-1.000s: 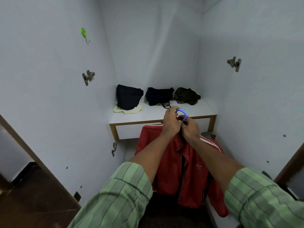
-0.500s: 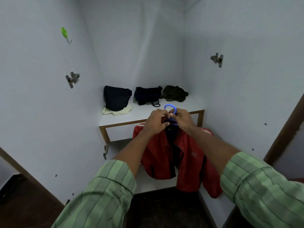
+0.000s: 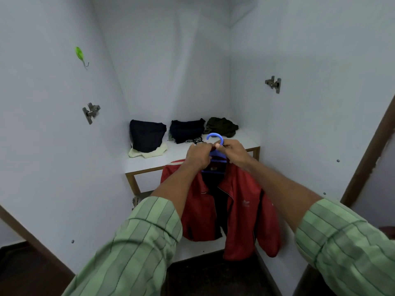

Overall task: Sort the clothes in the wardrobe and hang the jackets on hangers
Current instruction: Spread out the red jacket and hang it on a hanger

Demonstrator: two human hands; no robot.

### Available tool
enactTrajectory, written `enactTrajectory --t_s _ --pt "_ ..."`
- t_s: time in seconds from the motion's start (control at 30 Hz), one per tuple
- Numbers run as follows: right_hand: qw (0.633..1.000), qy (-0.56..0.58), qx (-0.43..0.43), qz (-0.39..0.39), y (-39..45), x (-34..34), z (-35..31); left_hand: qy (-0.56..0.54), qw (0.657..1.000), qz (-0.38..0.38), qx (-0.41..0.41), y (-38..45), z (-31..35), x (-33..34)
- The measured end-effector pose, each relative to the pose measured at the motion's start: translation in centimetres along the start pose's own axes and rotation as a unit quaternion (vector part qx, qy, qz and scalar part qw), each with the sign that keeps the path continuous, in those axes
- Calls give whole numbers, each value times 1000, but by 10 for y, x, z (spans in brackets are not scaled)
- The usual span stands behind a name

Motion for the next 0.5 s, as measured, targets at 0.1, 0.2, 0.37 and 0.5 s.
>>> enactTrajectory --t_s 0.1,0.2,0.37,0.5 --pt "993 -8 46 -112 -5 12 8 -15 994 105 -41 -5 -19 -20" --pt "981 -149 56 -110 -9 13 34 -19 986 156 -47 2 -33 -37" --pt "959 -261 -22 108 15 -12 -7 -42 977 202 -63 28 -46 -80" --pt "938 -296 -31 176 40 -25 -39 -100 968 218 -69 57 -54 -106"
Point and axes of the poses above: each hand's wrist, its own y-axis towards the middle knuckle, its own x-axis out of the palm, z = x × y, the point moved 9 cm from there along y, towards the middle knuckle, and after that the axes turned 2 degrees about y, right-handed, at the moved point
